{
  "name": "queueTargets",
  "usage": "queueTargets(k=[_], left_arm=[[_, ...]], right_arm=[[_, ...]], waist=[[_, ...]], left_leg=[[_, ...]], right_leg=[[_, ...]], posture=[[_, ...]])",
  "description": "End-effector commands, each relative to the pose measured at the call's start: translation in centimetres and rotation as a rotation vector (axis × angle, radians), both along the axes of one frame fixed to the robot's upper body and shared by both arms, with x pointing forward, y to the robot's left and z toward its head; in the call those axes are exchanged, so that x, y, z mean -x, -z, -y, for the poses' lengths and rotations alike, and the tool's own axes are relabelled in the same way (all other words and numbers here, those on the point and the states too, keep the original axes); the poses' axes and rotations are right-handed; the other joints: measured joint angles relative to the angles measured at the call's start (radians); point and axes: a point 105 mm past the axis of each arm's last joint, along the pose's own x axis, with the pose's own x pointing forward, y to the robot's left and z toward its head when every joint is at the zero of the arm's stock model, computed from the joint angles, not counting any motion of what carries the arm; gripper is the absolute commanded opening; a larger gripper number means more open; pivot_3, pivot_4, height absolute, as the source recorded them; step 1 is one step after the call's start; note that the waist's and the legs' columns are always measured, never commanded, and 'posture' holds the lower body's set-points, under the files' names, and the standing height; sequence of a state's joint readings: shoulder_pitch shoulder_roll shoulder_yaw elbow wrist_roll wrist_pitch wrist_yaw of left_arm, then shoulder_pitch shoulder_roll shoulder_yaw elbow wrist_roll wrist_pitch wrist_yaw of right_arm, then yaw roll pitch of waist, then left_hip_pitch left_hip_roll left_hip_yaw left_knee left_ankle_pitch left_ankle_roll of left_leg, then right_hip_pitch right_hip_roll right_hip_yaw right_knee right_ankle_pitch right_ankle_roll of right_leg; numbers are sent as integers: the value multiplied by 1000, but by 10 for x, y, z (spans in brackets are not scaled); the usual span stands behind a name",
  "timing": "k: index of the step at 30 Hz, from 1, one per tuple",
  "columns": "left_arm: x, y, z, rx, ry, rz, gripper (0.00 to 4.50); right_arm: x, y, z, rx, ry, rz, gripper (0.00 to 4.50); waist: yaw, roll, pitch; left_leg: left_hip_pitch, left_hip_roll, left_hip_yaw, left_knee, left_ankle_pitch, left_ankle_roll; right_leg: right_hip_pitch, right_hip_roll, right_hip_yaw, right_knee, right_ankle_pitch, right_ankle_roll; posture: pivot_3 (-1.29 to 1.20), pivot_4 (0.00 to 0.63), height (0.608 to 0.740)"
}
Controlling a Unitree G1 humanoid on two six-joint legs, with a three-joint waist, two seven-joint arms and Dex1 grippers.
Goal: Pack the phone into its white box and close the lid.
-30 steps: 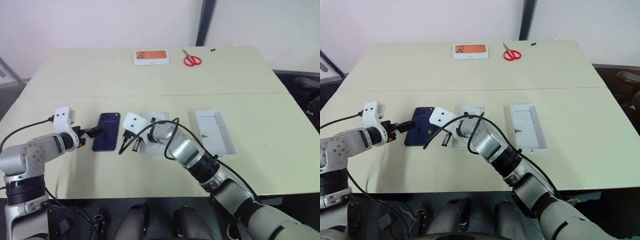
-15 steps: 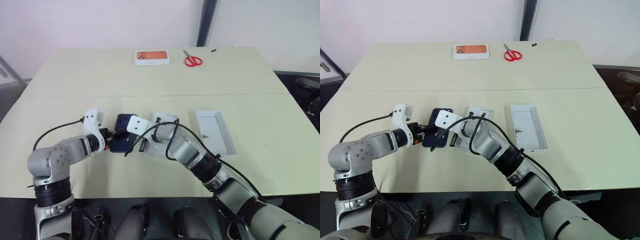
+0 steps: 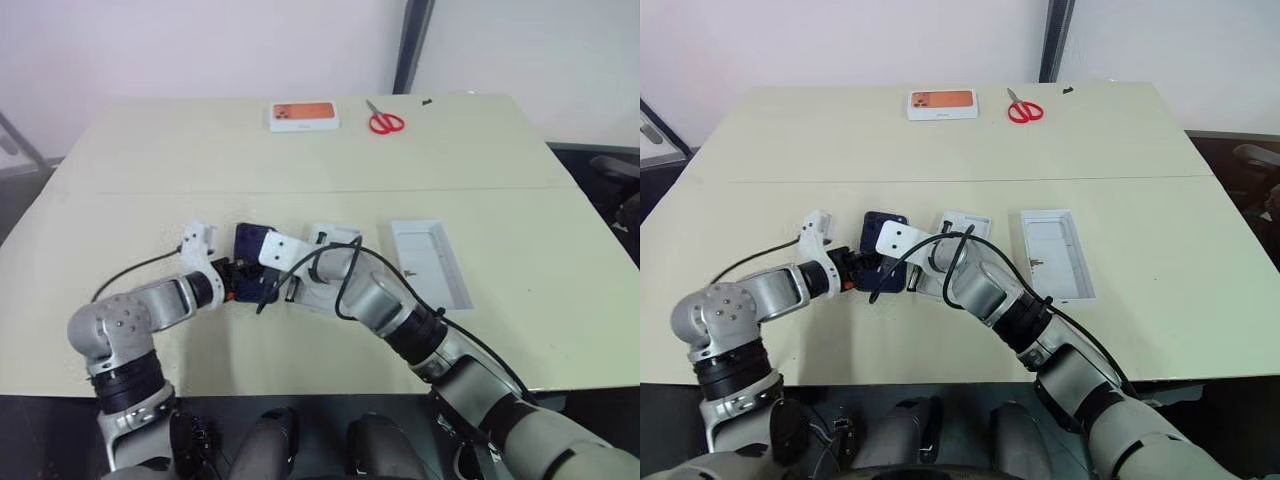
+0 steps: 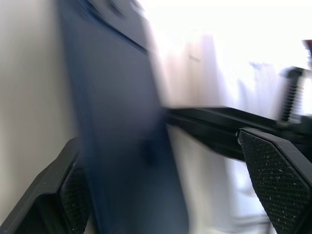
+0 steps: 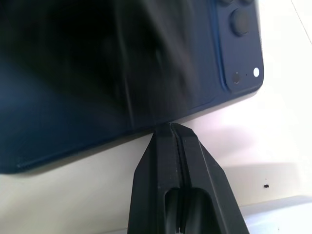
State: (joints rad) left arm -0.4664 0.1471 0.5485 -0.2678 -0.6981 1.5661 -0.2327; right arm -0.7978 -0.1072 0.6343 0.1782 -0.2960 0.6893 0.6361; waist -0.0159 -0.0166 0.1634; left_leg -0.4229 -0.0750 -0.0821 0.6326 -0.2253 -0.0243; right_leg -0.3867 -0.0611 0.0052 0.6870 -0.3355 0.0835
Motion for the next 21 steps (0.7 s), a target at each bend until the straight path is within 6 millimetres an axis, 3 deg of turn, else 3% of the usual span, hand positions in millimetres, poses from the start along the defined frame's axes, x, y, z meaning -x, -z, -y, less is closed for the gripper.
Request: queueTargets(k=[1, 7, 13, 21], left_arm=[[2, -9, 10, 72, 47, 9, 4452], [1, -5, 1, 48, 8, -7, 4452], [-9, -14, -25, 96, -126, 13, 4452], [-12, -13, -34, 134, -178, -11, 4452]], right_arm=[[10, -5, -12, -20, -65, 16, 0], [10, -5, -12, -21, -70, 17, 0], [10, -6, -11, -22, -68, 17, 0], [10, -6, -10, -24, -69, 21, 0]], waist=[[-2, 0, 0], [-3, 0, 0], [-3, 0, 0], [-4, -1, 0]], left_leg=[[0, 0, 0, 0, 0, 0], [0, 0, 0, 0, 0, 0], [0, 0, 0, -1, 0, -1], [-1, 1, 0, -1, 0, -1]], right_leg=[[0, 0, 0, 0, 0, 0], [0, 0, 0, 0, 0, 0], [-1, 1, 0, 0, 0, 0], [-1, 1, 0, 0, 0, 0]], posture=[[0, 150, 740], [0, 150, 740], [0, 150, 740], [0, 150, 740]])
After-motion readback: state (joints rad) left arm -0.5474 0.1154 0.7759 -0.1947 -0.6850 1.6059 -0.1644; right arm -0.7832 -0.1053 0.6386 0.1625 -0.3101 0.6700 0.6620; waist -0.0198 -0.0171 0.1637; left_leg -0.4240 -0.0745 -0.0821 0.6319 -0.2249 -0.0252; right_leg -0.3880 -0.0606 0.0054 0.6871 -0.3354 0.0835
